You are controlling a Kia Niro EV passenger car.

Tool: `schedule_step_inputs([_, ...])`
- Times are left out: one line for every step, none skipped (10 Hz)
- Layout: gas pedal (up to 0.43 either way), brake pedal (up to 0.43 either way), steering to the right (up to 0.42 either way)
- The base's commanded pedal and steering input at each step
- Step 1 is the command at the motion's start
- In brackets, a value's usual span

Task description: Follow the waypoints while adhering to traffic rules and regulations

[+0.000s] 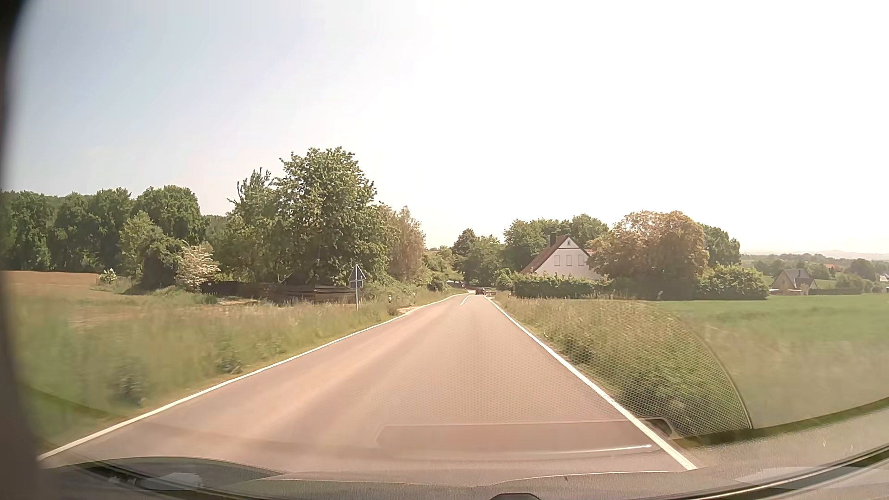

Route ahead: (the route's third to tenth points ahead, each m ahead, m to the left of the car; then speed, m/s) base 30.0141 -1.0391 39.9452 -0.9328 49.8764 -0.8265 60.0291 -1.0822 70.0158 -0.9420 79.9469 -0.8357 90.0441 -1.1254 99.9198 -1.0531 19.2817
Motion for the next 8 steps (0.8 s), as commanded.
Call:
schedule_step_inputs([0.0,0.0,0.0])
schedule_step_inputs([0.0,0.0,0.0])
schedule_step_inputs([0.0,0.0,0.0])
schedule_step_inputs([0.0,0.006,0.001])
schedule_step_inputs([0.0,0.006,0.001])
schedule_step_inputs([0.0,0.006,0.001])
schedule_step_inputs([0.0,0.012,0.001])
schedule_step_inputs([0.0,0.012,0.001])
